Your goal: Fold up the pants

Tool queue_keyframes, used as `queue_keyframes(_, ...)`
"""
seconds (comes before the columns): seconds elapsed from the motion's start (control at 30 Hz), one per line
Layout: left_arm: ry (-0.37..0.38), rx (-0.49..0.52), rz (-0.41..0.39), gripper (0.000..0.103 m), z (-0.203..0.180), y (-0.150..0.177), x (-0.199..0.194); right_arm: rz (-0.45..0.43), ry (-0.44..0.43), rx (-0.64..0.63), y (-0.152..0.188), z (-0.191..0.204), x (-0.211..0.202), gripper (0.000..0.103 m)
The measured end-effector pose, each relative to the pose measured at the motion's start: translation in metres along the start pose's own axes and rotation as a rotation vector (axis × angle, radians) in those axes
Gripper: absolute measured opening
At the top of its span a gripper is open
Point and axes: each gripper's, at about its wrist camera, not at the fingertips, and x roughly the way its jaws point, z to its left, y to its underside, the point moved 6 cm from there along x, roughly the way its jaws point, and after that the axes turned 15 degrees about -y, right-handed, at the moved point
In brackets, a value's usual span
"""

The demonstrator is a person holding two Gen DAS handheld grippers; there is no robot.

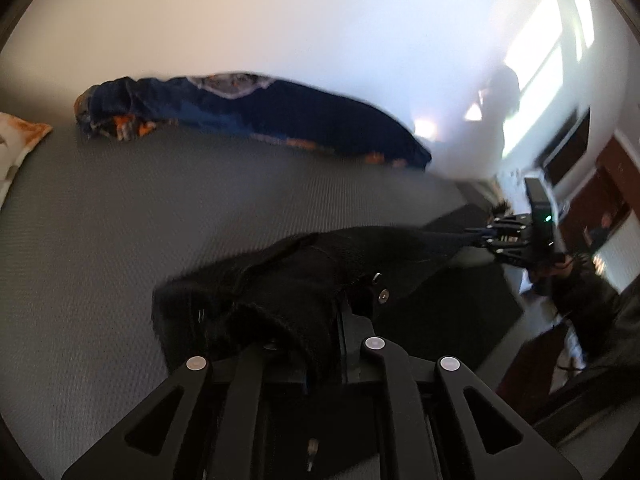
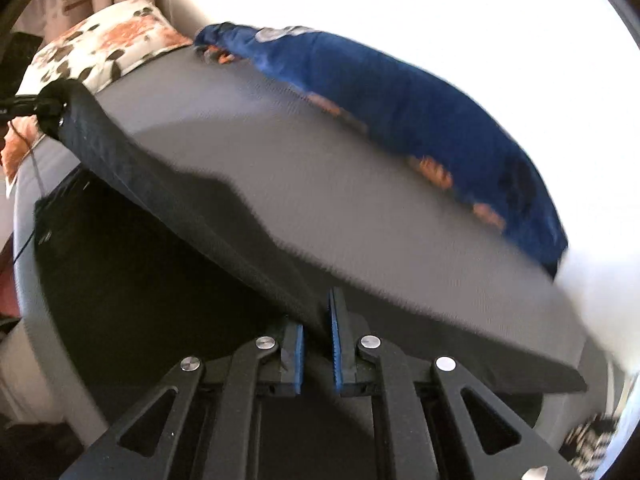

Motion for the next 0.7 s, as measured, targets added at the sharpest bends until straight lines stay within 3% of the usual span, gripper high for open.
queue_keyframes(0.17, -0.025, 0.017, 0.124, 0.018, 0.000, 0.065, 0.009, 0.053, -0.060, 0.073, 0.065, 0.039, 0.012, 0.009)
queue_keyframes(0.3, -0.112, 0.043, 0.243, 0.028, 0.004, 0.113, 0.030, 0.100, -0.064, 0.107, 0.094, 0.051, 0.039, 0.009)
queue_keyframes(0.4, -0.136, 0.053, 0.210, 0.028, -0.001, 0.118, 0.020, 0.155, -0.048, 0.154, 0.105, 0.050, 0.052, 0.009)
queue_keyframes(0.47, -0.125, 0.029, 0.216, 0.037, 0.000, 0.116, 0.010, 0.143, -0.050, 0.171, 0.102, 0.048, 0.052, 0.009)
queue_keyframes(0.5, -0.128, 0.029, 0.214, 0.044, 0.002, 0.115, 0.006, 0.146, -0.051, 0.172, 0.101, 0.047, 0.051, 0.009)
queue_keyframes(0.53, -0.163, 0.033, 0.213, 0.065, 0.007, 0.115, 0.001, 0.147, -0.049, 0.170, 0.101, 0.047, 0.051, 0.009)
queue_keyframes(0.57, -0.189, 0.030, 0.207, 0.078, 0.012, 0.115, -0.004, 0.149, -0.048, 0.169, 0.099, 0.047, 0.052, 0.009)
queue_keyframes(0.6, -0.214, 0.011, 0.192, 0.078, 0.020, 0.114, -0.011, 0.150, -0.046, 0.167, 0.099, 0.047, 0.053, 0.009)
queue_keyframes(0.7, -0.197, -0.157, 0.165, 0.078, 0.036, 0.109, -0.033, 0.143, -0.038, 0.156, 0.099, 0.047, 0.053, 0.010)
